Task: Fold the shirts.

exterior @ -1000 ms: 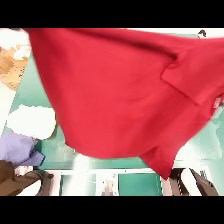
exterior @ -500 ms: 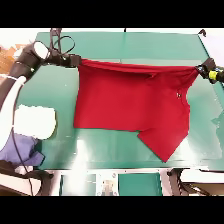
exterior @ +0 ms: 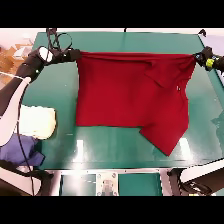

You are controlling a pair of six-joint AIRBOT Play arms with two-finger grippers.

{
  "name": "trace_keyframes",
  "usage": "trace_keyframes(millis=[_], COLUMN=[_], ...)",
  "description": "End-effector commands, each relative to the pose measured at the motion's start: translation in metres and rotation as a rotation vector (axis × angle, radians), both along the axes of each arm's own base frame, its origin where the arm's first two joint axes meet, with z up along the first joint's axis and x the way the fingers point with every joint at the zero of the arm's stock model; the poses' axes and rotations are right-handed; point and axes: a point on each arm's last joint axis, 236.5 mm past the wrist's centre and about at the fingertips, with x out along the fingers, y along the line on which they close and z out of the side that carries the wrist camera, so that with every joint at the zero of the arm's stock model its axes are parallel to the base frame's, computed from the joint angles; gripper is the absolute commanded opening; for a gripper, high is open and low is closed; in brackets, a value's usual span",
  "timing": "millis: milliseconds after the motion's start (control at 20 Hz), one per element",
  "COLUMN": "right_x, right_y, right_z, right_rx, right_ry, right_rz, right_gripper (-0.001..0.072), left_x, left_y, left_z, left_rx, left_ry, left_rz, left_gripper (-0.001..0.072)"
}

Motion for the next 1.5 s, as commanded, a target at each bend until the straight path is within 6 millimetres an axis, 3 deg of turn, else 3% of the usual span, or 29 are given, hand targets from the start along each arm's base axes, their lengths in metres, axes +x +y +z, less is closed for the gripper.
trace_keyframes(millis=[0,150,300,450,650,850,1050,1100,1150,1200,1250,1350,1450], right_x=[-0.003,-0.03,-0.071,-0.103,-0.128,-0.139,-0.139,-0.14,-0.144,-0.149,-0.158,-0.188,-0.219], right_y=[0.009,0.003,-0.013,-0.017,-0.004,0.001,0.002,0.003,0.002,0.0,-0.004,-0.019,-0.032], right_z=[-0.005,-0.044,-0.082,-0.112,-0.153,-0.171,-0.17,-0.169,-0.165,-0.161,-0.156,-0.143,-0.132], right_rx=[-0.034,-0.144,-0.232,-0.237,-0.187,-0.163,-0.159,-0.151,-0.135,-0.124,-0.114,-0.092,-0.078], right_ry=[0.023,0.189,0.389,0.515,0.599,0.632,0.634,0.64,0.655,0.679,0.72,0.834,0.925], right_rz=[0.059,0.125,0.181,0.223,0.255,0.252,0.254,0.257,0.256,0.261,0.263,0.223,0.173], right_gripper=[0.0015,0.0014,0.0014,0.0014,0.0014,0.0014,0.0018,0.0136,0.0333,0.0415,0.0415,0.0369,0.0189], left_x=[-0.003,-0.022,-0.056,-0.087,-0.114,-0.13,-0.135,-0.139,-0.145,-0.152,-0.158,-0.169,-0.188], left_y=[0.0,-0.004,-0.009,-0.012,-0.014,-0.021,-0.032,-0.032,-0.032,-0.033,-0.032,-0.023,-0.006], left_z=[-0.008,-0.051,-0.096,-0.113,-0.135,-0.162,-0.164,-0.164,-0.163,-0.158,-0.153,-0.137,-0.121], left_rx=[0.0,0.038,0.066,0.09,0.083,0.017,-0.057,-0.062,-0.056,-0.051,-0.04,0.016,0.1], left_ry=[0.035,0.184,0.377,0.506,0.612,0.667,0.686,0.706,0.734,0.76,0.792,0.855,0.954], left_rz=[-0.018,-0.084,-0.167,-0.239,-0.27,-0.25,-0.243,-0.246,-0.251,-0.275,-0.291,-0.318,-0.324], left_gripper=[0.0029,0.0029,0.0029,0.0029,0.0029,0.0029,0.0029,0.0031,0.0211,0.0564,0.0616,0.0618,0.0614])
